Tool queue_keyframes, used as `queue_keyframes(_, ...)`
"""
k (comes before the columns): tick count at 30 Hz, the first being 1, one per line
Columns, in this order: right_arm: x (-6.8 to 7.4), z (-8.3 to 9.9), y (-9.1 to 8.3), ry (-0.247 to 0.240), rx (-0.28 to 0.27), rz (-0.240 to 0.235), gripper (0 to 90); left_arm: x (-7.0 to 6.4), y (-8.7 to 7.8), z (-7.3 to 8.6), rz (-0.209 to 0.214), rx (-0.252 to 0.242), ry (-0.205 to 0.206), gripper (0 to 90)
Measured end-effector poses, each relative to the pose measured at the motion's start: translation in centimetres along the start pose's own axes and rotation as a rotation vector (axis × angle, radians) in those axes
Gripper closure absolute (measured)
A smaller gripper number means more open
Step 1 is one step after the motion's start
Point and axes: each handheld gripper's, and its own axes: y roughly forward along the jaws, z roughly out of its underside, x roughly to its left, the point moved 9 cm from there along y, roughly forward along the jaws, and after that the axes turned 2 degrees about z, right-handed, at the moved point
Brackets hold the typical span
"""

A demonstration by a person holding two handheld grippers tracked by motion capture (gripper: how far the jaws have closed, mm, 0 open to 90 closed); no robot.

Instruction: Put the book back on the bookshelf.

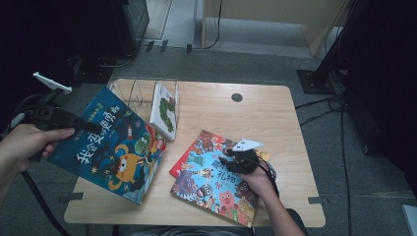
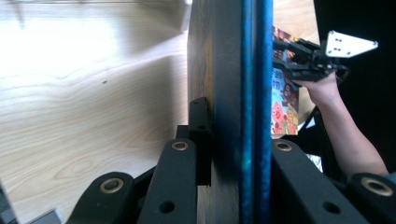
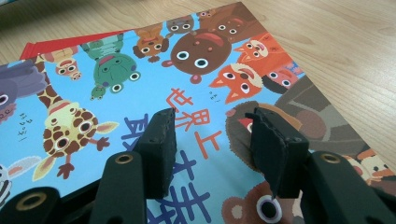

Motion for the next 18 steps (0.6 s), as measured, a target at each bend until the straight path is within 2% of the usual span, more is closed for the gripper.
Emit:
queue_keyframes(3,0.0,0.0,0.0,0.006,-0.002,-0.003,50.3,0.7,-0.3,0.1,0.001,-0.007,-0.009,80.1)
queue_keyframes(5,0.0,0.0,0.0,0.0,-0.001,0.002,49.2,1.7,-0.8,0.1,-0.009,-0.019,-0.042,80.2)
queue_keyframes(9,0.1,0.0,0.0,-0.013,0.002,0.007,48.8,2.6,-1.2,0.0,-0.018,-0.031,-0.056,80.3)
queue_keyframes(10,0.1,0.0,0.0,-0.014,0.002,0.009,48.8,3.2,-1.6,-0.1,-0.032,-0.035,-0.068,80.3)
queue_keyframes(14,0.2,0.0,0.1,-0.019,0.002,0.016,48.7,4.1,-2.3,-0.4,-0.064,-0.041,-0.082,80.1)
queue_keyframes(18,0.2,0.0,0.1,-0.018,0.002,0.017,49.0,5.5,-3.6,-1.0,-0.104,-0.07,-0.116,80.0)
